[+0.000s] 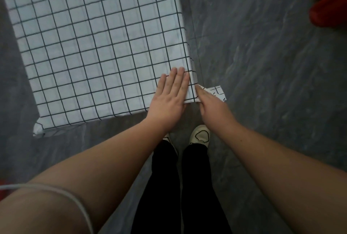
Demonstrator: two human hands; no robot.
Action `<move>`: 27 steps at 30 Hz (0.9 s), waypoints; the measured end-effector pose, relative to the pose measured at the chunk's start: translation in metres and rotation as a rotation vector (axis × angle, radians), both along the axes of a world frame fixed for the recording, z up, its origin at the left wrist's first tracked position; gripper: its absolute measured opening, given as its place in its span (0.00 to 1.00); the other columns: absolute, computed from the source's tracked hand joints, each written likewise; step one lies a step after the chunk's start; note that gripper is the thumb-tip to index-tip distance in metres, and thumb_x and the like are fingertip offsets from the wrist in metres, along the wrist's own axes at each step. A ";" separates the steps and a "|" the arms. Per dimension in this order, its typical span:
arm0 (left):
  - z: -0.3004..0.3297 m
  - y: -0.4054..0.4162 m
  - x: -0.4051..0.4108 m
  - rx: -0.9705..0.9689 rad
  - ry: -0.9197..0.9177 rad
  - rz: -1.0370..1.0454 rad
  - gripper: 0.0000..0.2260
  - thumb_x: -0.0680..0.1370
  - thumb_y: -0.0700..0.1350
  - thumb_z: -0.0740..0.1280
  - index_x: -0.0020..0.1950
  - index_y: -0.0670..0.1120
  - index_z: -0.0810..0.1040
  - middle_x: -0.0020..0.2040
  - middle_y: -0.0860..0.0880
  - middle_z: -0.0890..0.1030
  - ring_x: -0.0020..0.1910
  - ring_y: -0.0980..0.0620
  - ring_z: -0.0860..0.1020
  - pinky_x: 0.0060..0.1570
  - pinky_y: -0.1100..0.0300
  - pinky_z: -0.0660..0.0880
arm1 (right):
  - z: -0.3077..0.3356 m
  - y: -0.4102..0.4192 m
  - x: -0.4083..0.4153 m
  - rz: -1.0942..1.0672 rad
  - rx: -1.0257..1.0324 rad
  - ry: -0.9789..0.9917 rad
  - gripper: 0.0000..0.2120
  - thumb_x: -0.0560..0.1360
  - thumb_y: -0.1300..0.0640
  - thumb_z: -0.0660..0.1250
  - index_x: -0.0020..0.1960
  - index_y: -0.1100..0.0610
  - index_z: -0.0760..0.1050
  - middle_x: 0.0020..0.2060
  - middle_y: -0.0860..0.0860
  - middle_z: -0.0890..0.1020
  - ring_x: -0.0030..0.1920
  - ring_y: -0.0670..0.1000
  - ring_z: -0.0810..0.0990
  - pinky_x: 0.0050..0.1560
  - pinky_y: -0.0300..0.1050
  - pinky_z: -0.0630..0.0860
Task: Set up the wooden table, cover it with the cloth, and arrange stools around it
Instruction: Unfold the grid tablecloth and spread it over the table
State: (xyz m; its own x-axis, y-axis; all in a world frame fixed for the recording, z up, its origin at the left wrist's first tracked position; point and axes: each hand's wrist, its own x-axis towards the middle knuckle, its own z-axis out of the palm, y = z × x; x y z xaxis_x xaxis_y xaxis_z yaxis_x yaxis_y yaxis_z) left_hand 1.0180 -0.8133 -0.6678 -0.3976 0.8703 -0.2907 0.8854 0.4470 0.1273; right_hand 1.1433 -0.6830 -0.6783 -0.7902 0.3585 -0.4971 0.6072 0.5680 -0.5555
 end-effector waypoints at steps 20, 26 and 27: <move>0.006 0.003 -0.001 -0.078 -0.025 0.011 0.35 0.83 0.51 0.57 0.80 0.42 0.37 0.81 0.42 0.39 0.80 0.41 0.38 0.77 0.42 0.39 | -0.007 0.001 0.033 -0.178 0.024 -0.434 0.25 0.78 0.61 0.61 0.75 0.58 0.66 0.67 0.64 0.75 0.68 0.64 0.73 0.65 0.52 0.72; 0.007 0.002 -0.003 -0.055 -0.025 -0.006 0.40 0.80 0.59 0.61 0.81 0.41 0.44 0.82 0.41 0.45 0.80 0.40 0.43 0.78 0.42 0.41 | 0.013 -0.001 -0.004 -0.010 0.153 -0.108 0.43 0.74 0.59 0.65 0.82 0.58 0.45 0.82 0.55 0.50 0.81 0.54 0.48 0.80 0.54 0.48; 0.007 0.002 -0.003 -0.062 -0.029 -0.008 0.41 0.79 0.60 0.62 0.81 0.41 0.44 0.82 0.41 0.46 0.80 0.40 0.44 0.78 0.42 0.41 | 0.012 -0.002 -0.011 0.031 0.104 -0.104 0.42 0.75 0.58 0.66 0.82 0.58 0.47 0.81 0.55 0.53 0.81 0.54 0.52 0.80 0.55 0.50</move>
